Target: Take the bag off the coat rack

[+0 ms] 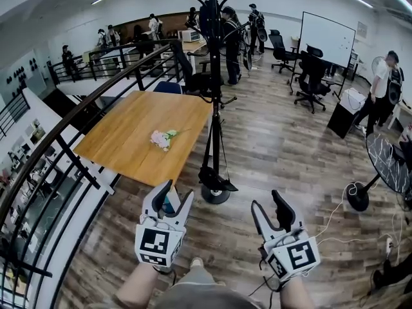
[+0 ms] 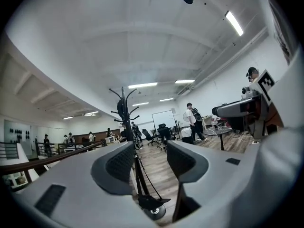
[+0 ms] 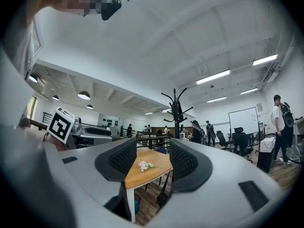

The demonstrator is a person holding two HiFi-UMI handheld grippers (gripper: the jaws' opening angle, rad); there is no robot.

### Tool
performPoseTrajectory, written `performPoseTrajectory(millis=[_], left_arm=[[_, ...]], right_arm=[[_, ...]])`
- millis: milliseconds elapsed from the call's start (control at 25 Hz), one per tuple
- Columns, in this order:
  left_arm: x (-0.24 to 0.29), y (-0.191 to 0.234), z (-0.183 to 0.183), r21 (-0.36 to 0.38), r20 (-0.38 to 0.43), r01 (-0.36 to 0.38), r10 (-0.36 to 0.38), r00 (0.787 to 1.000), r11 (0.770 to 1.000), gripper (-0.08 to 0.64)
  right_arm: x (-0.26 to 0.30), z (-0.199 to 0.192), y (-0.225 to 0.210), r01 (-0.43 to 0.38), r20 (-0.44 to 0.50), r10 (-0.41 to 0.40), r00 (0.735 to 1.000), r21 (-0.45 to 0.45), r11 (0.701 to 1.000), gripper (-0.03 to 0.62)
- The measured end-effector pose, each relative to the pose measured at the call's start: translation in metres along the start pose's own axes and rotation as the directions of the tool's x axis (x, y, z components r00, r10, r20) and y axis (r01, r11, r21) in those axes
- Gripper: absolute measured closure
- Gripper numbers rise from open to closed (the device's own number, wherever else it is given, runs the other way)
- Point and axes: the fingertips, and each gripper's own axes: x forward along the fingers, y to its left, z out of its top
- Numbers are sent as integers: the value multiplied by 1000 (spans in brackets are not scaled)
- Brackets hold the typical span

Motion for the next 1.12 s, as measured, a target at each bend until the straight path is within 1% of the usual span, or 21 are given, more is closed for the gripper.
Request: performPoseTrajectory(millis=[120,320,520,840,960,1120], left_arm=[[10,-1,-9,-11,-21,-7,7,1000,1000,327],[32,11,-21,-34,-36,-20,18,999,999,327],[62,23,-35,-75,-38,11,-14,999,997,327],[142,61,-75,-97,-87,64,-72,994,993,327],[175,81,-89,-95,-111,85,-95,989,992,327],[219,105,-106,-85,-155,120,-132,979,989,327]], right_arm=[[6,-12,-7,-7,-33,7,999,-5,1000,379],[28,-26,-16,-3,-71,2,998,-9,1000,379],[62,-41,-30,4,-104,-6,995,-17,1000,379],[153,-71,-52,23,-166,-25,986,-13,1000,379],[194,-79,-63,35,-177,-38,983,-22,999,379],[242,-86,-90,72,-193,-75,978,-26,997,378]])
